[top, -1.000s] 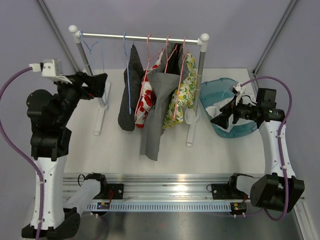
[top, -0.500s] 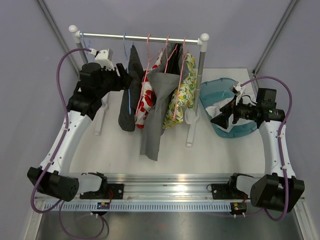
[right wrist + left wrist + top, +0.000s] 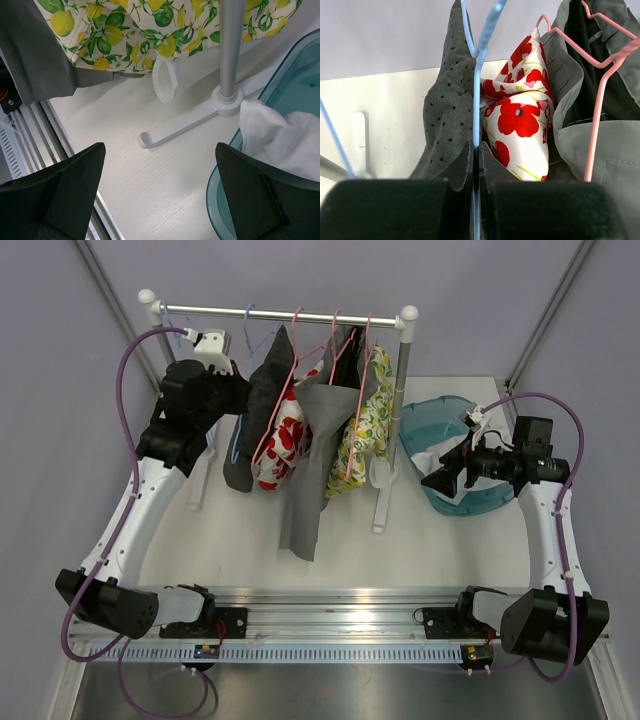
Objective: Remove the skirt from the hanger
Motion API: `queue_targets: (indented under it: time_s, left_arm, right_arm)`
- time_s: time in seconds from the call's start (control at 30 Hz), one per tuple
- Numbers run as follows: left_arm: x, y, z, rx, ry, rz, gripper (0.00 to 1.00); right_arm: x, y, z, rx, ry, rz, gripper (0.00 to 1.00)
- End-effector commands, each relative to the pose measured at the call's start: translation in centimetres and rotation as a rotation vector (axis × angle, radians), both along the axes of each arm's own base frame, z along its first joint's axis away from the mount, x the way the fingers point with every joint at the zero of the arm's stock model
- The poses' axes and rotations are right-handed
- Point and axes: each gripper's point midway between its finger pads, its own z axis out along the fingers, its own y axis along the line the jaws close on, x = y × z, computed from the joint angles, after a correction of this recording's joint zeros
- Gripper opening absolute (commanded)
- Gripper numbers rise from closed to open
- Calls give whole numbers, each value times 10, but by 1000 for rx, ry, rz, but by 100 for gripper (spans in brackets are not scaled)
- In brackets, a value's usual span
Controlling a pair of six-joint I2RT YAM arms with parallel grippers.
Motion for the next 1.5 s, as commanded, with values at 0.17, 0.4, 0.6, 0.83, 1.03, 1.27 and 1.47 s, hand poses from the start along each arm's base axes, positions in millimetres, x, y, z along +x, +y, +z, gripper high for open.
queue_targets:
  time_s: [0.17,0.4,0.6,0.83,1.03,1.27,1.47]
  left_arm:
    - [-4,1,62,22,-233,-29,1]
    - [3,-21,34,98,-201,-175,18]
    - [8,-22,19,184,-190,-215,20]
    - [14,-23,13,184,-178,-209,7]
    - [15,-22,15,181,-174,-201,0]
    - [-2,-13,62,96,-299,-147,0]
    - [-17,-12,88,47,-345,-151,0]
  right_arm:
    - [2,-1,8,-5,-41,2,100]
    - [1,-1,9,-6,-44,2,99]
    - [1,0,8,-6,-42,5,99]
    - [1,-1,9,-7,-44,6,100]
    - [0,0,9,-7,-41,6,100]
    - [0,-1,10,-10,-48,6,99]
    - [0,-1,9,-9,-45,6,99]
